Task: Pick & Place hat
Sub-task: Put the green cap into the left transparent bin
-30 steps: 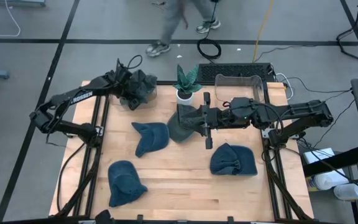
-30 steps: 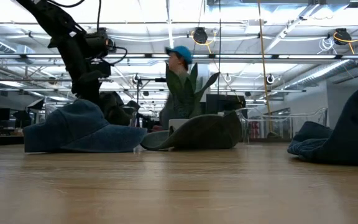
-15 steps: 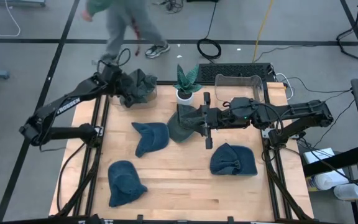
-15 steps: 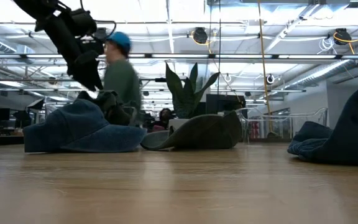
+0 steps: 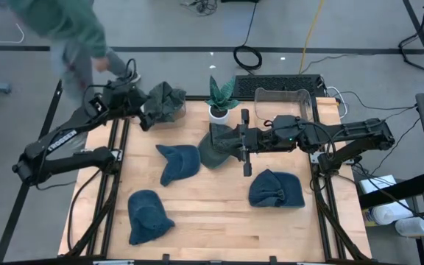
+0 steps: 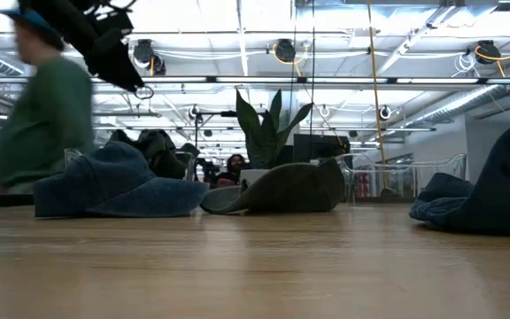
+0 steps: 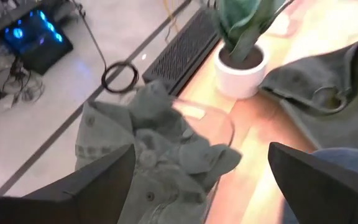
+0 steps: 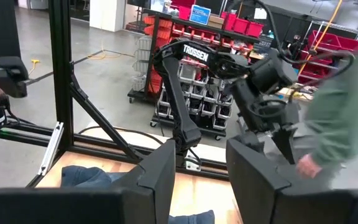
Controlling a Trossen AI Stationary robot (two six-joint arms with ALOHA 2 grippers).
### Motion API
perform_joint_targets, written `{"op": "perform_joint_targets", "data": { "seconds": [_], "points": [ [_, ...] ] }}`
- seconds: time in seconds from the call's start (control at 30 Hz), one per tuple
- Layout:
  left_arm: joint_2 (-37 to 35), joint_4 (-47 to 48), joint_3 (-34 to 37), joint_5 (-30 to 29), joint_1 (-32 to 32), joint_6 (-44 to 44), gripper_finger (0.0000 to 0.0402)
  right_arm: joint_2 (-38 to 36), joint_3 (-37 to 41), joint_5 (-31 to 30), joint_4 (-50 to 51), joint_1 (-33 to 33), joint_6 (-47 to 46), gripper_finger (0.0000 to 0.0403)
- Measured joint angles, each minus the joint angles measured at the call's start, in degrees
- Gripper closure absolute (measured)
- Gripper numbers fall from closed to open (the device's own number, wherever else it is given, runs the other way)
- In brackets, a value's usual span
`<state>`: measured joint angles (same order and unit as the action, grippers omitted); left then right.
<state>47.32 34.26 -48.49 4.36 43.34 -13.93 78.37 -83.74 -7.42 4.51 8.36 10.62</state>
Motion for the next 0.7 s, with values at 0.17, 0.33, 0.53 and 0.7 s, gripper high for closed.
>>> {"op": "perform_joint_targets", "data": {
  "seconds": [0.17, 0.33, 0.53, 0.7],
  "points": [
    [-2.89, 0.16, 0.0, 0.14, -3.47, 3.01, 0.0023, 0.0, 0.0, -0.57, 0.02, -0.02, -4.36, 0.0273],
    [-3.53, 0.2, -0.02, 4.43, -8.42, 9.13, 0.0019, 0.0, 2.34, -9.61, -0.13, -0.02, -17.3, 0.0273],
    [-2.97, -1.64, -0.02, 9.35, -14.04, 16.47, 0.0027, 0.04, 6.77, -14.87, -0.1, -0.07, -26.15, 0.0273],
    [-1.58, -5.78, -0.05, 10.17, -18.03, 25.22, 0.0031, 0.04, 10.29, -14.87, -0.01, 0.36, -28.31, 0.0273]
  ]
}}
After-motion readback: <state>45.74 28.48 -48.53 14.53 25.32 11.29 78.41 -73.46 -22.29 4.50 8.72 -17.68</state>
